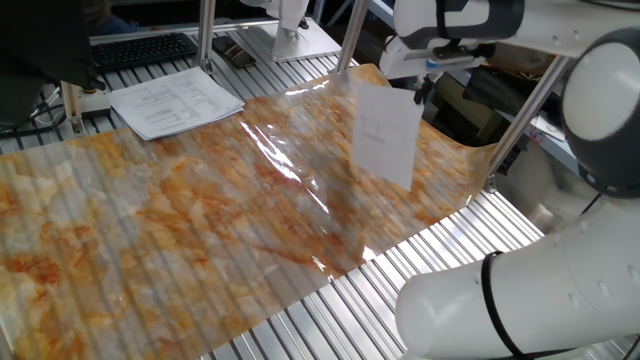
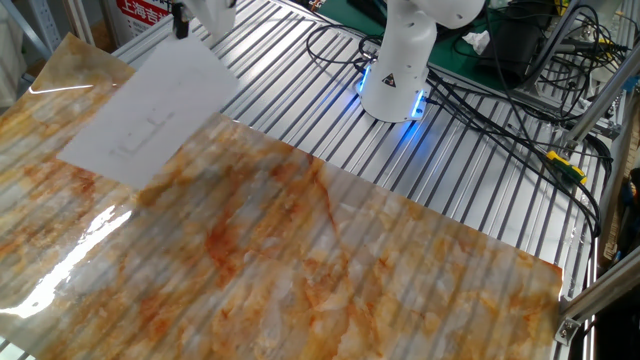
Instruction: Flip over and spread out the paper that is laid flat on the table
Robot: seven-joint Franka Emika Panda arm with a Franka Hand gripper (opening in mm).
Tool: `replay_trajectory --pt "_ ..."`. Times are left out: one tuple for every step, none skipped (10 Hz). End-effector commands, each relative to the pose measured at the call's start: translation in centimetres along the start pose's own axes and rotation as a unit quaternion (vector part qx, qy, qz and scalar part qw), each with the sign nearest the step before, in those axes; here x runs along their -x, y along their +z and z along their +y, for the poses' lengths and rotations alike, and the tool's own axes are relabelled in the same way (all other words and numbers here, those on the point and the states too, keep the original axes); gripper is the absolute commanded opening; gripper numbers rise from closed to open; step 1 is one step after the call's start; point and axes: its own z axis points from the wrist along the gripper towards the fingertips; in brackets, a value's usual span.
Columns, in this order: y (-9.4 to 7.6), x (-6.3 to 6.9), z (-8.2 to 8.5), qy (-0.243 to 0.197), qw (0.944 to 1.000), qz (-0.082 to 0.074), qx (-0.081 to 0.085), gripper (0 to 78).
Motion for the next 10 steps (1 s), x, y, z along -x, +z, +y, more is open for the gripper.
replay_trajectory --pt "-0.9 -1.3 2.5 0.024 0.9996 0.01 -0.009 1.3" --pt "-0.8 -1.5 2.9 0.027 0.9996 0.01 -0.007 1.3" --pt "-0.7 -1.5 3.0 0.027 0.9995 0.011 -0.006 1.3" --pt "-0.2 -1.8 3.7 0.031 0.9994 0.013 0.001 1.3" --pt "-0.1 -1.9 4.3 0.034 0.9993 0.013 0.002 1.3" --pt "0.0 -2.0 4.7 0.037 0.9992 0.014 0.003 1.3" --pt "0.0 -2.2 5.9 0.043 0.9989 0.015 0.004 1.3" --pt "0.2 -2.4 6.6 0.046 0.9987 0.019 0.008 1.3" --pt "0.3 -2.5 7.0 0.046 0.9986 0.021 0.012 1.3" --pt "0.6 -2.6 7.5 0.048 0.9985 0.023 0.016 1.3"
